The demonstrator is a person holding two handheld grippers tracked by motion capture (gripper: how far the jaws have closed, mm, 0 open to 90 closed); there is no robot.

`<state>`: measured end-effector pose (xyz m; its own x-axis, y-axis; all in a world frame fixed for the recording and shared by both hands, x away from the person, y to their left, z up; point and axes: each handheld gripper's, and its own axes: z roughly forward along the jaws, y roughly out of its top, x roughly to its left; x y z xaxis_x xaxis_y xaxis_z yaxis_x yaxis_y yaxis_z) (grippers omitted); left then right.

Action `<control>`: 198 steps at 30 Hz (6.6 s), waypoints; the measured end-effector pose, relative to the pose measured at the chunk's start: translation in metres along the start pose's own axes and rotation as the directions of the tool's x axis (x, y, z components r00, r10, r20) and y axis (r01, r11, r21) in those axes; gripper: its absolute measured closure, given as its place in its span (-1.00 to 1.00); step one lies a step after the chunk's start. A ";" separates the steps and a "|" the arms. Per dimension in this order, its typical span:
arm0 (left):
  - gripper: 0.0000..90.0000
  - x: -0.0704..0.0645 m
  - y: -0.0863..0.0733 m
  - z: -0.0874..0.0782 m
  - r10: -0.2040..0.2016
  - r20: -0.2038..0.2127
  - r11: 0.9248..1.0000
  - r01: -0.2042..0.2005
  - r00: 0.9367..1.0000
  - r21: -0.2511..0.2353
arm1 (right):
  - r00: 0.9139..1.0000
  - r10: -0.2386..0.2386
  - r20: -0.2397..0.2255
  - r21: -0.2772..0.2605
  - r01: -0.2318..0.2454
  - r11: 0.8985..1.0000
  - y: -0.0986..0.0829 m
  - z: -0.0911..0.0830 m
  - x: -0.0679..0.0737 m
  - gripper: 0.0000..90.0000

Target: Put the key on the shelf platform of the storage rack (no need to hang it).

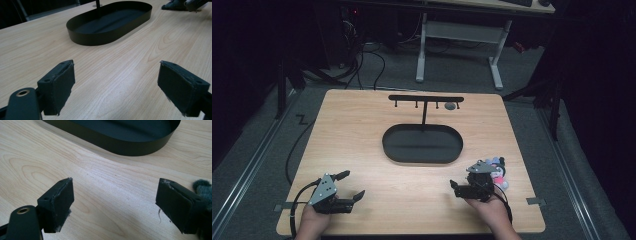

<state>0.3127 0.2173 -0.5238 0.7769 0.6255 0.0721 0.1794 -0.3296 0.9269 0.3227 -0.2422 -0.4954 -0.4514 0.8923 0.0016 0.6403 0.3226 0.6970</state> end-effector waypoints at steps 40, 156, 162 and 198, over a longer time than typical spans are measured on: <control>-0.67 -0.003 0.001 0.002 0.014 0.012 1.000 -0.014 1.000 0.006 | 0.996 -0.027 -0.085 0.323 0.053 0.945 0.034 -0.006 0.002 -0.60; -0.66 -0.001 0.001 0.005 0.030 0.030 0.999 -0.031 0.999 0.028 | 0.985 0.127 0.116 0.580 -0.171 0.796 -0.003 -0.012 -0.098 -0.18; -0.66 -0.003 0.001 0.005 0.028 0.035 0.999 -0.029 0.999 0.032 | 0.983 0.147 0.106 0.585 -0.181 0.791 -0.002 -0.013 -0.102 -0.03; -0.67 -0.003 0.002 0.004 0.034 0.028 0.999 -0.034 0.999 0.027 | 0.997 0.038 0.062 0.511 -0.064 0.857 0.057 -0.021 -0.070 0.09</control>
<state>0.3130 0.2121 -0.5234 0.7993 0.5938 0.0927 0.1685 -0.3696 0.9138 0.3776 -0.2934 -0.4408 -0.3874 0.9218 -0.0167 0.8954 0.3805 0.2312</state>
